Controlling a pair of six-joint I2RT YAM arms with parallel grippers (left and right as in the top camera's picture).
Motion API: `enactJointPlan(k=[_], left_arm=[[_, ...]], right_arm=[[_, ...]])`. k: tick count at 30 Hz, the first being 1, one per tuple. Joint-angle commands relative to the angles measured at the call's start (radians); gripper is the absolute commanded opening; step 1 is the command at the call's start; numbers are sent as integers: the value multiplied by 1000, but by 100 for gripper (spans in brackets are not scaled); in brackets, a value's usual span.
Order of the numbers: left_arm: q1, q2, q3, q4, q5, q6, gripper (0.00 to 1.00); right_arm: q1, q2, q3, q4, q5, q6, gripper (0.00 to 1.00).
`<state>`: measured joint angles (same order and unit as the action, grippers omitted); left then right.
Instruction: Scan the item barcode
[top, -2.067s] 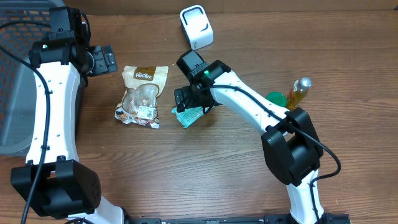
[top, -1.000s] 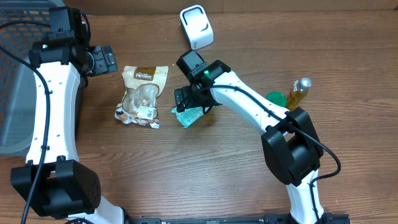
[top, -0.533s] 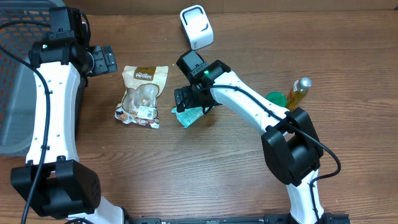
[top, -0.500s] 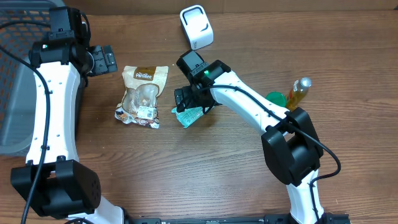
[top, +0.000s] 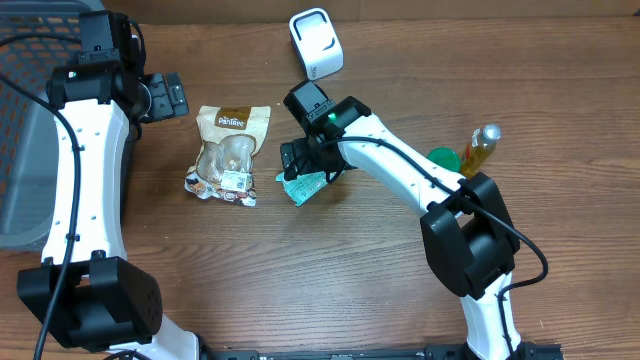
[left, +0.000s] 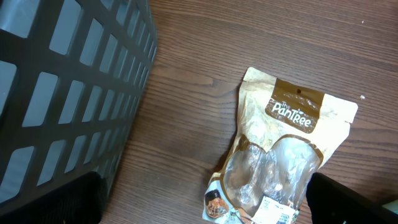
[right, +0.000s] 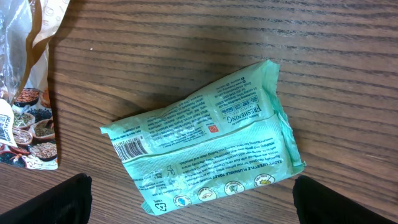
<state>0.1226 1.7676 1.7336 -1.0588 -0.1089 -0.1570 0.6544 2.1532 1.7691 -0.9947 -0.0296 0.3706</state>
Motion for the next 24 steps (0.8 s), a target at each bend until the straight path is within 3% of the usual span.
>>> enactJointPlan(k=[1,24], left_arm=[[8,-2,15,0,-13,4,100],[8,-2,15,0,-13,4,100]], right_arm=[[-2,-36,20,2,-2,3,100],[-1,-36,20,28,1,3,100]])
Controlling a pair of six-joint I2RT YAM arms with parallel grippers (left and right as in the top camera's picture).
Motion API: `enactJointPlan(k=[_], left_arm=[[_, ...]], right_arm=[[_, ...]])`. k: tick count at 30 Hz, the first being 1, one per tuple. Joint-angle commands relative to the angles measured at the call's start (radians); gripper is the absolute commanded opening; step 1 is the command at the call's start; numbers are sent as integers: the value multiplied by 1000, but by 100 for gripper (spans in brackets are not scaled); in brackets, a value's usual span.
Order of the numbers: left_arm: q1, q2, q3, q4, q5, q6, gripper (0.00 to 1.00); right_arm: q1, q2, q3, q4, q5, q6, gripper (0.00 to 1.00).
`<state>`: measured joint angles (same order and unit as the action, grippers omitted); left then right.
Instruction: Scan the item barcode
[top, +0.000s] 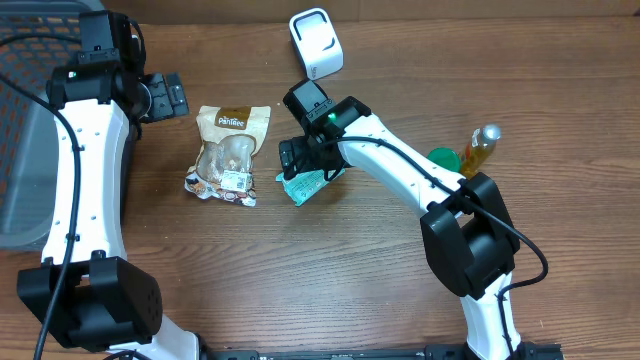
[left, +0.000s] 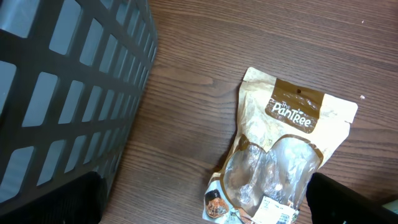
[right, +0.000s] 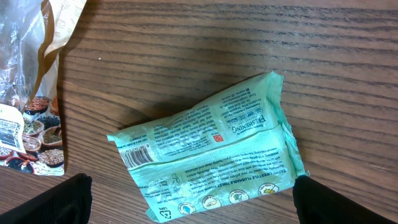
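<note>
A mint-green wipes packet (top: 305, 187) lies flat on the wooden table, printed back up. Its barcode (right: 134, 155) is near the left end in the right wrist view. My right gripper (top: 308, 160) hovers just above the packet (right: 205, 155), open, with a dark fingertip on either side and nothing held. The white scanner (top: 316, 43) stands at the far edge of the table. My left gripper (top: 170, 97) is open and empty at the left, beside a brown snack pouch (left: 280, 155).
The brown snack pouch (top: 228, 153) lies just left of the packet. A black mesh basket (top: 30, 150) fills the left edge. A green lid (top: 445, 158) and a yellow bottle (top: 480, 148) stand at the right, near the right arm.
My right gripper has shifted slightly over the packet, which now sits a little lower and further right in the wrist view. The packet lies where it was. The left arm is unchanged.
</note>
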<state>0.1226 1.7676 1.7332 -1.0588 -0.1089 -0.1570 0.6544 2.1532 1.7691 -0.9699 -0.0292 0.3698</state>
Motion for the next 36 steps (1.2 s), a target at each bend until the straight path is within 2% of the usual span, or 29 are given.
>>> enactJointPlan(k=[1,15,22,23,25,27,28,29,30,31,36], left_arm=[[8,-2,15,0,-13,4,100],[8,-2,15,3,-13,3,100],[8,-2,15,122,-10,0,100],[8,-2,15,124,27,-27,100],[7,-2,15,74,203,-117,99],[7,-2,14,47,352,-147,100],[6,0,14,49,419,-140,85],[4,0,14,36,464,-122,50],[0,0,11,21,480,-119,23],[-6,0,7,2,483,-120,4],[-78,0,-63,-54,465,-88,4]], right_arm=[[-2,-36,20,3,1,4,100],[-2,-36,20,-58,1,0,100],[-2,-36,20,-57,1,0,100],[-2,-36,20,-57,1,0,100],[-2,-36,20,-61,2,0,100],[-4,-36,20,-56,2,-3,100],[-6,-36,20,-53,1,-2,100],[-11,-36,20,-55,0,7,100],[-16,-36,20,-58,0,12,100],[-22,-36,20,-63,0,24,100],[-83,-36,20,-91,-41,24,100]])
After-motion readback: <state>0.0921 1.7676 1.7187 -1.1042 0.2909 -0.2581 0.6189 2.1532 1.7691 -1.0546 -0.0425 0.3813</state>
